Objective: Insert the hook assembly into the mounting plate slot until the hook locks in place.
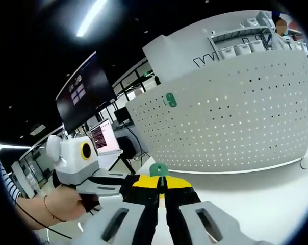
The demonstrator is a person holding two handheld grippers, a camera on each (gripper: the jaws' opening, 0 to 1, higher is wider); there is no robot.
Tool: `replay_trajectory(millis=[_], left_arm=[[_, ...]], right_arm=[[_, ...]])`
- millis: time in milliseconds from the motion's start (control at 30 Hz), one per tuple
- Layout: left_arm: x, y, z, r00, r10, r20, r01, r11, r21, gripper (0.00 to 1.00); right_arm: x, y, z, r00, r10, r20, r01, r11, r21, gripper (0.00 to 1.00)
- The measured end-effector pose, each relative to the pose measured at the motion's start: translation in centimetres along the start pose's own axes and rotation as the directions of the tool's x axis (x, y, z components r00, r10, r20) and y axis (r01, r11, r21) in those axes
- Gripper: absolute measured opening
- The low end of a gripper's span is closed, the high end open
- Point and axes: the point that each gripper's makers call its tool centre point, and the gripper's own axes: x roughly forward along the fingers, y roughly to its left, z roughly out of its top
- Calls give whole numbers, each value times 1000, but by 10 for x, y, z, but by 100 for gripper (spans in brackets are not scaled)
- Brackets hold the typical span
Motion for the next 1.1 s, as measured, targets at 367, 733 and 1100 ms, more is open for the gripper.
replay_trajectory(millis=[367,733,1100], left_arm=[[-21,23,35,984,112,142,-112,994,-8,1],[-27,-2,55,970,71,233,-95,991,95,1],[-29,-12,54,968,47,248,-79,990,121,1]], right_arm=[[-11,14,35,994,45,104,-50,998,47,15],[-3,35,37,987,119,111,-117,993,-25,14],[-3,37,36,988,116,106,-115,993,-14,4]])
